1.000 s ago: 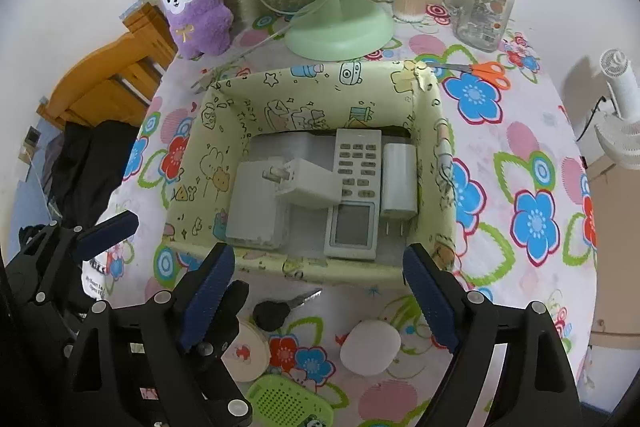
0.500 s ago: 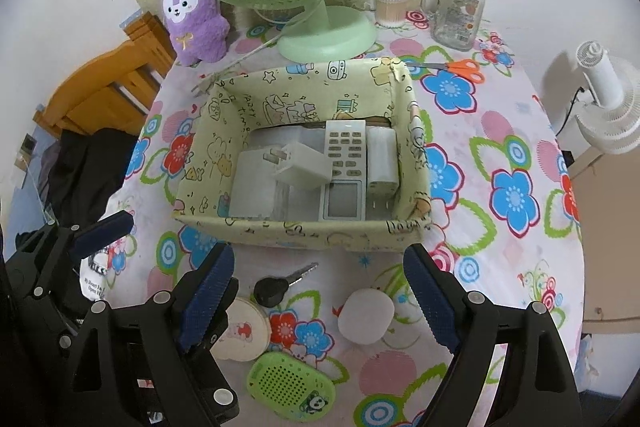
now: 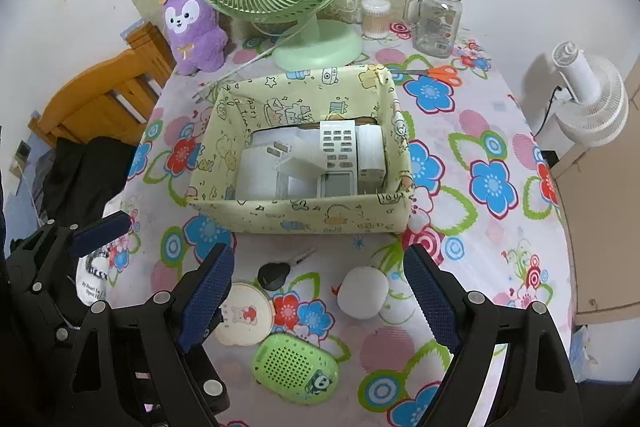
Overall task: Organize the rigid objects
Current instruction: 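Lift both open grippers up out of the fabric box, then move both open grippers toward the round white coaster and white ball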
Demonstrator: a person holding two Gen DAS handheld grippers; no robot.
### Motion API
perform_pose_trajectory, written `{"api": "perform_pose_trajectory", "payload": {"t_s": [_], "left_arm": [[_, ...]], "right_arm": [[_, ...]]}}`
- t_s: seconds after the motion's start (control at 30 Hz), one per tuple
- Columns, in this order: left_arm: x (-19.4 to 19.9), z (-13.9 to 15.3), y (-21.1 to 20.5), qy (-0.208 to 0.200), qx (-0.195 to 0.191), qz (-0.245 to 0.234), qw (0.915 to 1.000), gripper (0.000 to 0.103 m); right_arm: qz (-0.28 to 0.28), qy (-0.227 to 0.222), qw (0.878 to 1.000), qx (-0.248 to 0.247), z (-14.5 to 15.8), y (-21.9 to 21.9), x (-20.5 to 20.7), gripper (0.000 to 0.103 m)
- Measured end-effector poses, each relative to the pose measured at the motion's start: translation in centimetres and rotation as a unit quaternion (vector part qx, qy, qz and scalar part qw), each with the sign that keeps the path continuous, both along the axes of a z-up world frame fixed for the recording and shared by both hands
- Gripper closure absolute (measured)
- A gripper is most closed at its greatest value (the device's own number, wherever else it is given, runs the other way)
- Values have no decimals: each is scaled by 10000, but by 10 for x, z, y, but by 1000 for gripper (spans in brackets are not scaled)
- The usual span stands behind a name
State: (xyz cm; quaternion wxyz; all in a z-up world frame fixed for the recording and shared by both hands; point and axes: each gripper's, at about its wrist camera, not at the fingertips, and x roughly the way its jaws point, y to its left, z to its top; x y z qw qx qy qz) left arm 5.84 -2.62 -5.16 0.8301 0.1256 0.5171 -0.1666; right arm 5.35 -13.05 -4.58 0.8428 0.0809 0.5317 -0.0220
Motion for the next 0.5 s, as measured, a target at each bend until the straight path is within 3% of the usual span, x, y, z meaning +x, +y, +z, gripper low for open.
{"api": "perform_pose_trajectory", "payload": {"t_s": [0.5], "left_arm": [[-20, -18, 7, 224, -4, 113, 9997, 6]], "right_arm": [[-118, 72, 9999, -68, -15, -4, -31, 14]]}}
